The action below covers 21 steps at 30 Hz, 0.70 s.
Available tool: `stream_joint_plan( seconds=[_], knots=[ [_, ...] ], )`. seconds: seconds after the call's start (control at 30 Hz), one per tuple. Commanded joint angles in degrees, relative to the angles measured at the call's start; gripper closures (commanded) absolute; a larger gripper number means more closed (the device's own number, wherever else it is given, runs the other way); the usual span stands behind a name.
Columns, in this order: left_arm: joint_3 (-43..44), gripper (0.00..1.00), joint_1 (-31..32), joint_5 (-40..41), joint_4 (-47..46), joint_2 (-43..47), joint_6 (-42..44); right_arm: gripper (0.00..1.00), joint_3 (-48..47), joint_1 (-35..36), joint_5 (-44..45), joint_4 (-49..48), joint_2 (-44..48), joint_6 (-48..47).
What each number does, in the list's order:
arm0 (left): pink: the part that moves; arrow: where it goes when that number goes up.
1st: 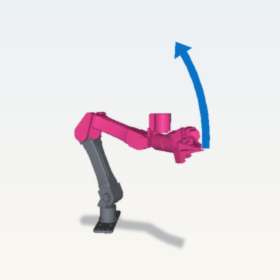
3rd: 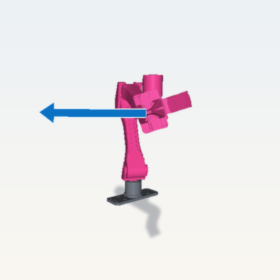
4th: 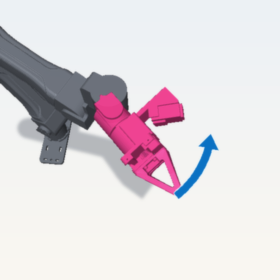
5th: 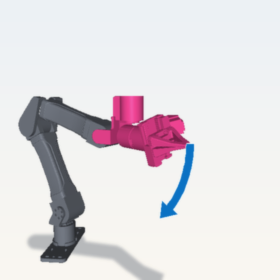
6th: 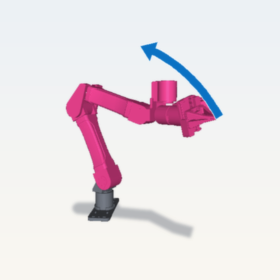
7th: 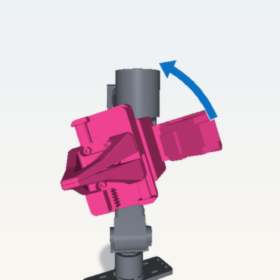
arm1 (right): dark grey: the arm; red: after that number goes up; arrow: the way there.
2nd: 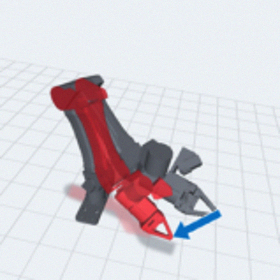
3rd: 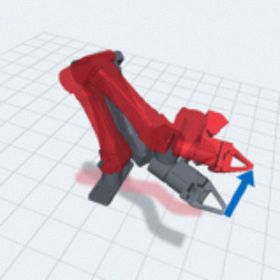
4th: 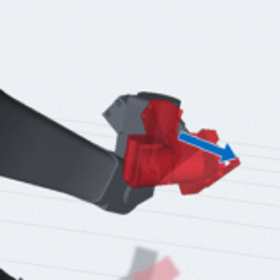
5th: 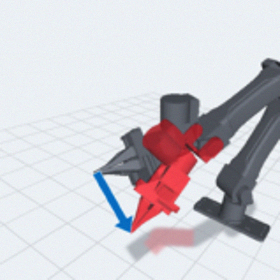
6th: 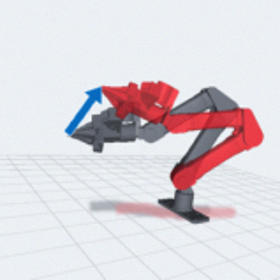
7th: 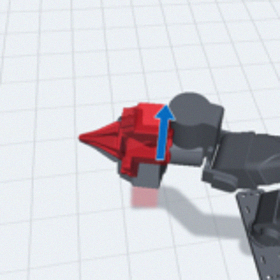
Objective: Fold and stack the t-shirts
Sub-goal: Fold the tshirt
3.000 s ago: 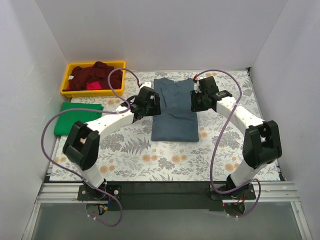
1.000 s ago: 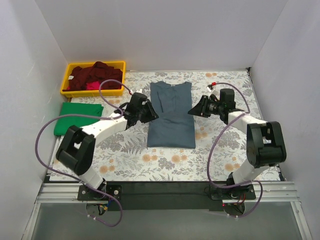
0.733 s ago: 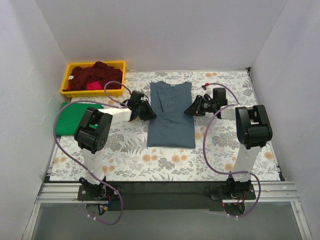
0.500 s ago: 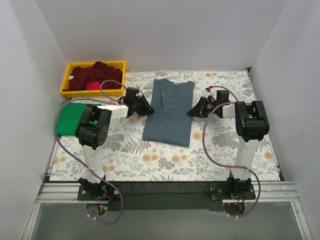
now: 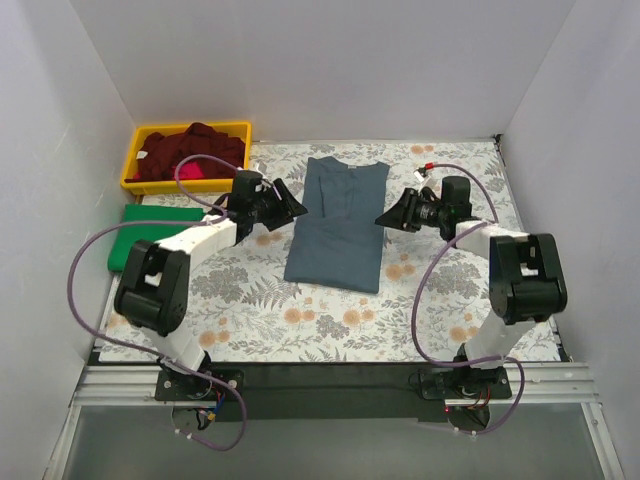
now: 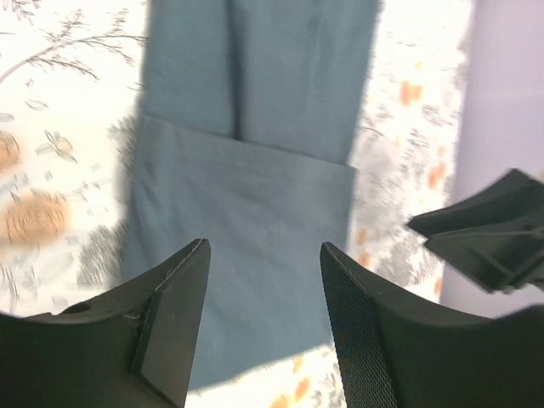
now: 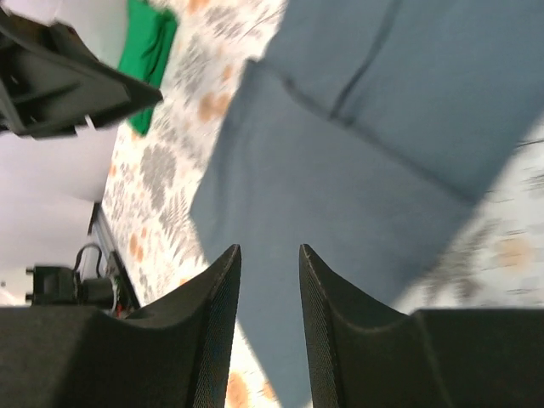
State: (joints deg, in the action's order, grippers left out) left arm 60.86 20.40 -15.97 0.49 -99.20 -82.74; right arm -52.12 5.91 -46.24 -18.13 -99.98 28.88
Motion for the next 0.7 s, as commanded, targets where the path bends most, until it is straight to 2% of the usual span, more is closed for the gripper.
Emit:
stream_joint_plan(
  seconds=[0.0, 0.17, 0.27, 0.43, 0.5, 0.67],
  knots=[
    [-4.9, 0.46, 1.5, 1.0, 2.8, 11.0, 1.5, 0.59, 6.4, 5.1, 0.2, -0.8, 5.8, 0.3],
    [-15.1, 0.58, 3.9, 0.4, 2.9, 13.8, 1.0, 0.59, 12.5, 10.4, 2.0, -0.9, 8.1, -0.3],
    [-16.9, 0.64, 4.6, 0.8, 2.9, 11.6, 1.1, 0.59, 14.7, 11.0, 2.2, -0.9, 6.3, -0.9],
    [-18.8, 0.68, 6.0, -1.7, 4.1, 6.9, -0.7, 0.59, 18.0, 10.5, 1.9, -0.5, 1.6, -1.3],
    [-21.0, 0.74, 6.4, -1.4, 6.0, 7.1, -2.0, 0.59, 19.1, 9.6, -0.7, -0.2, -0.9, -0.7],
    [-26.2, 0.79, 7.5, 1.7, 14.8, 13.5, -5.1, 0.61, 23.7, 9.1, -1.0, 2.6, 0.3, -2.6]
  ],
)
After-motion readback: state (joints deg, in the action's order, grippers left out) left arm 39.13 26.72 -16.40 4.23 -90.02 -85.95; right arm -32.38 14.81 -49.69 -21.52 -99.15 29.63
